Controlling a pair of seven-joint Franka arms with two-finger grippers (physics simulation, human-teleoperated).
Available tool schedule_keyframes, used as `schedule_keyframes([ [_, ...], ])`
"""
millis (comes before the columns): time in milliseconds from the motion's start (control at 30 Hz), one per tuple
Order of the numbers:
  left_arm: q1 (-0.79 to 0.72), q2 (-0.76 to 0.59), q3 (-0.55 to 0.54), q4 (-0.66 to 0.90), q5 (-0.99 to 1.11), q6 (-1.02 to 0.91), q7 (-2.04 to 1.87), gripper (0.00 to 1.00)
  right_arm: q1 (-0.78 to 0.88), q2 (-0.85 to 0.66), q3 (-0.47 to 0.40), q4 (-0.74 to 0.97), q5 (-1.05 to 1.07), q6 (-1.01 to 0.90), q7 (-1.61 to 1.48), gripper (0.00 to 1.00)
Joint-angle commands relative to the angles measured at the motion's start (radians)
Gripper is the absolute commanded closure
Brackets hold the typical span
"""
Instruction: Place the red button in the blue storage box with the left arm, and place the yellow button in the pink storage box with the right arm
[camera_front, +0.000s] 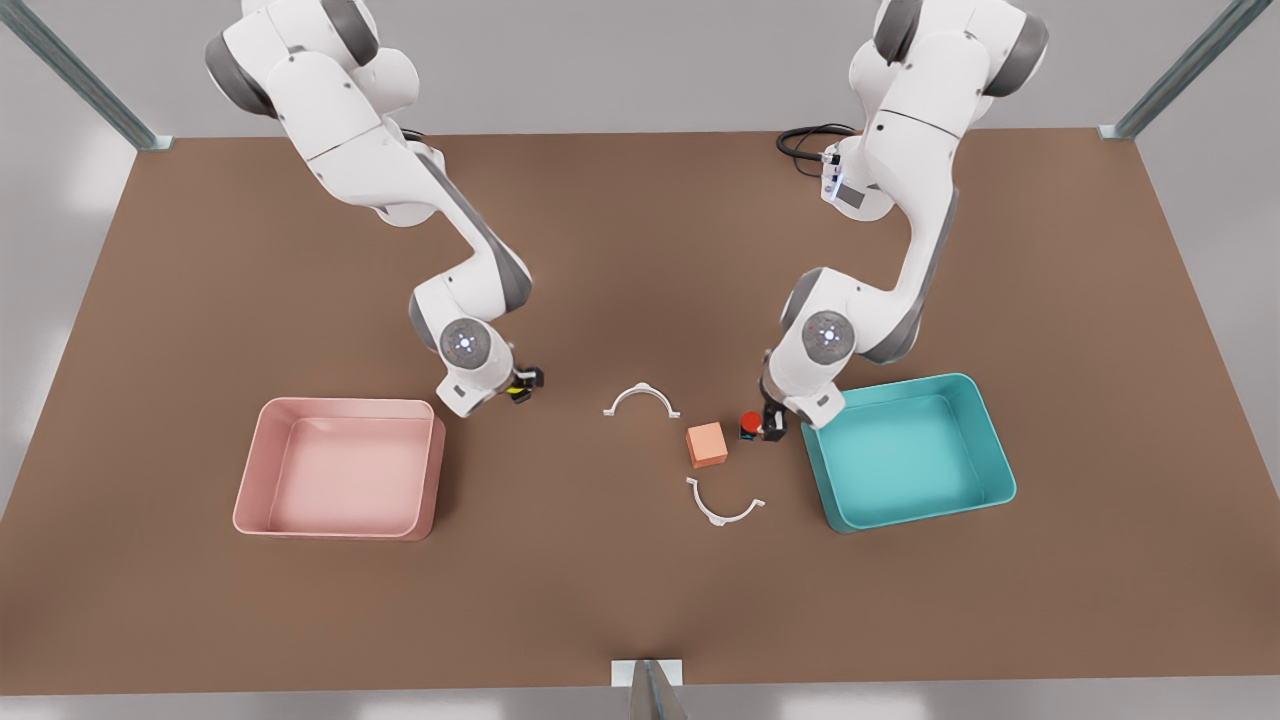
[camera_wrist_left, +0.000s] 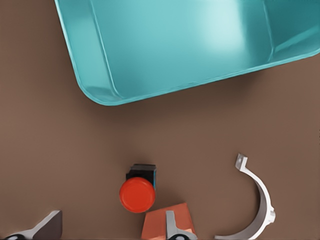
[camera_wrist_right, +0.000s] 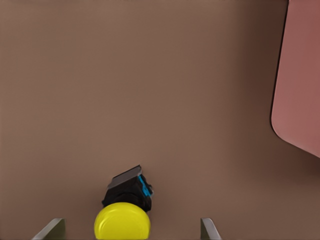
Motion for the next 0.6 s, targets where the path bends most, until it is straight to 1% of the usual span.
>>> schedule_keyframes([
  [0,0.000,0.020,0.000,0.023,-0.001,0.047,-0.654,0.00,0.002,0.022,0.001,-0.010,-0.005,0.200,0.122,0.00],
  [100,-0.001,0.072,0.001,0.056,0.003,0.047,-0.652,0.00,0.008,0.049,0.003,-0.041,-0.012,0.283,0.119,0.00],
  [200,-0.035,0.115,0.000,0.053,0.008,0.045,-0.641,0.00,0.000,0.040,0.015,-0.085,-0.012,0.294,0.119,0.00],
  [333,-0.037,0.172,0.000,0.056,0.010,0.047,-0.628,0.00,0.000,0.025,0.015,-0.150,-0.012,0.332,0.124,0.00],
  [467,-0.037,0.201,0.004,0.056,0.013,0.071,-0.618,0.00,0.003,0.025,0.026,-0.179,-0.012,0.360,0.130,0.00],
  [500,-0.037,0.201,0.004,0.056,0.013,0.071,-0.620,0.05,0.003,0.025,0.029,-0.200,-0.012,0.404,0.131,0.00],
  [533,-0.037,0.201,0.006,0.056,0.017,0.071,-0.618,0.26,0.003,0.023,0.029,-0.205,-0.012,0.412,0.131,0.00],
  [567,-0.037,0.203,0.006,0.058,0.030,0.071,-0.620,0.34,0.002,0.022,0.029,-0.207,-0.012,0.414,0.131,0.00],
])
